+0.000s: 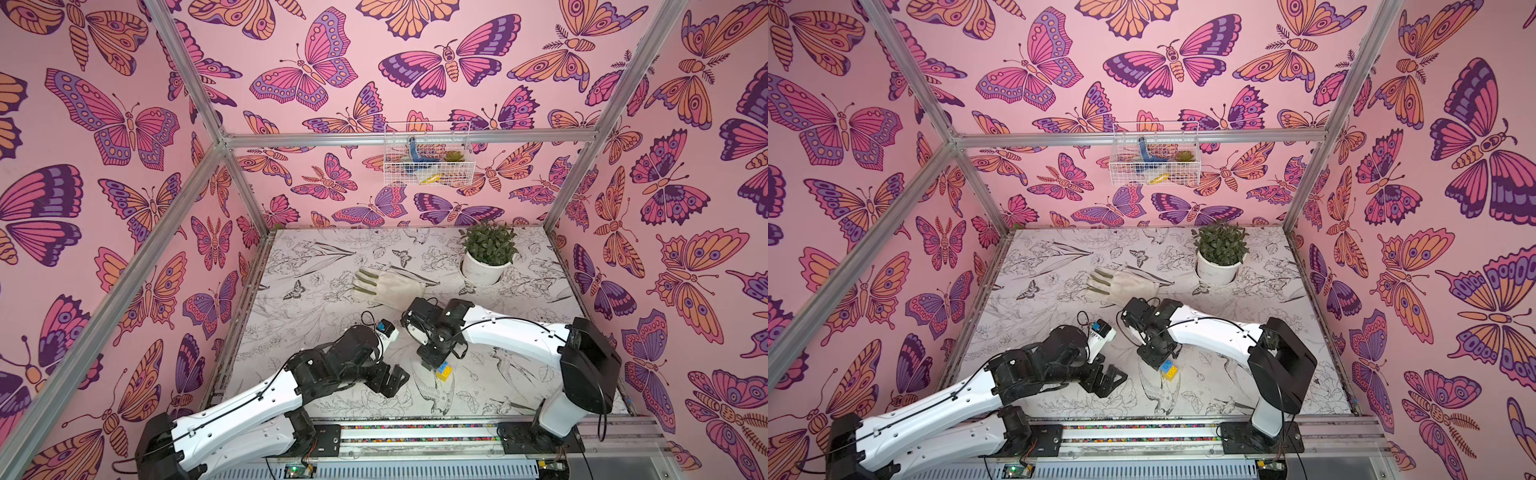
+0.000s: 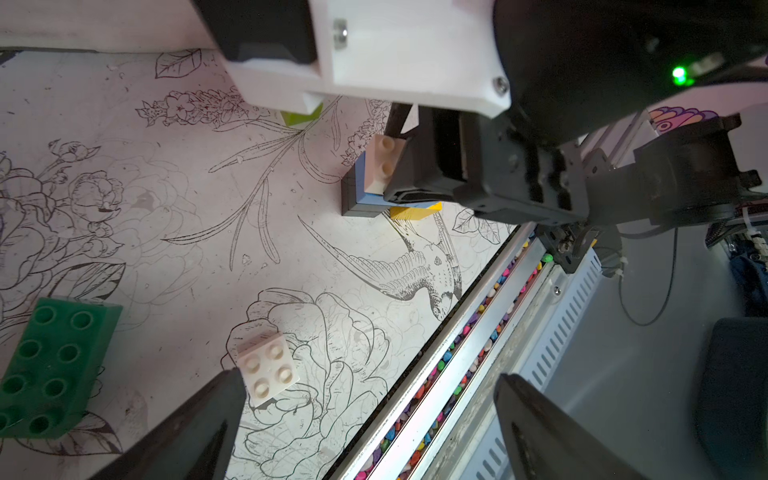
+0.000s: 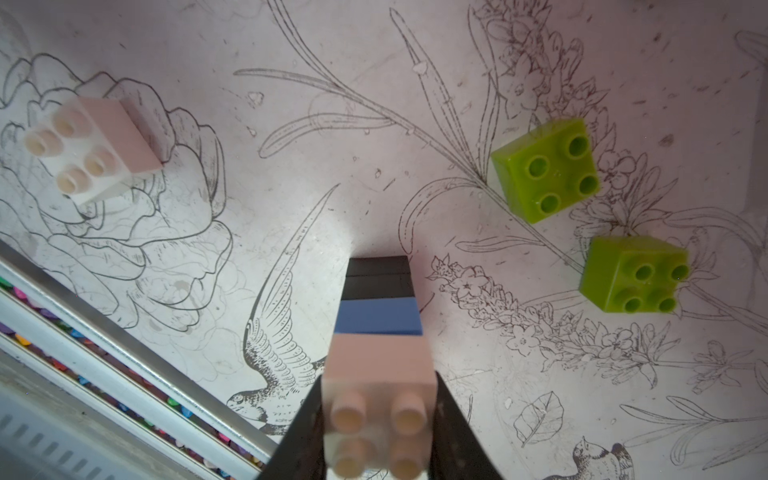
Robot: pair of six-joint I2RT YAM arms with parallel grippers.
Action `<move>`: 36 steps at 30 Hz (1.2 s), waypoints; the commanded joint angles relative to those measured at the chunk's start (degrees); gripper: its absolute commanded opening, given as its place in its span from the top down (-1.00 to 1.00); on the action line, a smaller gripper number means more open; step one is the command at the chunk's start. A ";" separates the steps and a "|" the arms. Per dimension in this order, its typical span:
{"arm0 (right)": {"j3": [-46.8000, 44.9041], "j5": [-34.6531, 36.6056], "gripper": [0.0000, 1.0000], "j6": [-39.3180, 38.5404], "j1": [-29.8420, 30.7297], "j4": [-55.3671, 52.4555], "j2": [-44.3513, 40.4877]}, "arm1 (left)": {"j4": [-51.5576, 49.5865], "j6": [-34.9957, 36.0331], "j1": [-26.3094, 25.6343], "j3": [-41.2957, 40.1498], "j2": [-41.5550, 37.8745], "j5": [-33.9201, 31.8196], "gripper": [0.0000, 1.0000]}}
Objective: Assemble a giraffe with lego
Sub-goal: Assemble the lego brick with the lego brick.
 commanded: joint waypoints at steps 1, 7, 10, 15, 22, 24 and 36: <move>-2.04 -1.84 0.68 0.04 -0.25 -3.36 6.06 | -0.19 0.65 -0.23 0.90 0.29 -1.60 -1.00; -1.67 -1.88 0.69 0.94 -0.27 -4.15 7.47 | -0.25 0.15 -0.23 0.64 -0.05 -2.74 -1.00; -2.71 -2.86 0.70 1.90 -0.24 -3.14 7.49 | -0.23 0.12 -0.19 0.55 -0.23 -3.12 -1.00; -4.81 -3.60 0.69 4.09 -0.25 -0.76 6.80 | -0.22 0.38 -0.23 0.90 0.35 -3.59 -1.00; -7.28 -3.81 0.64 7.44 0.10 2.25 6.67 | -0.01 0.91 -0.19 1.79 2.45 -3.96 -1.00; -7.92 -3.61 0.64 7.95 0.33 2.67 6.85 | 0.08 0.83 -0.19 1.97 2.57 -4.05 -1.00; -10.73 -1.31 0.63 6.29 2.35 3.72 7.60 | 0.48 -1.32 -0.23 0.73 0.68 -4.92 -1.00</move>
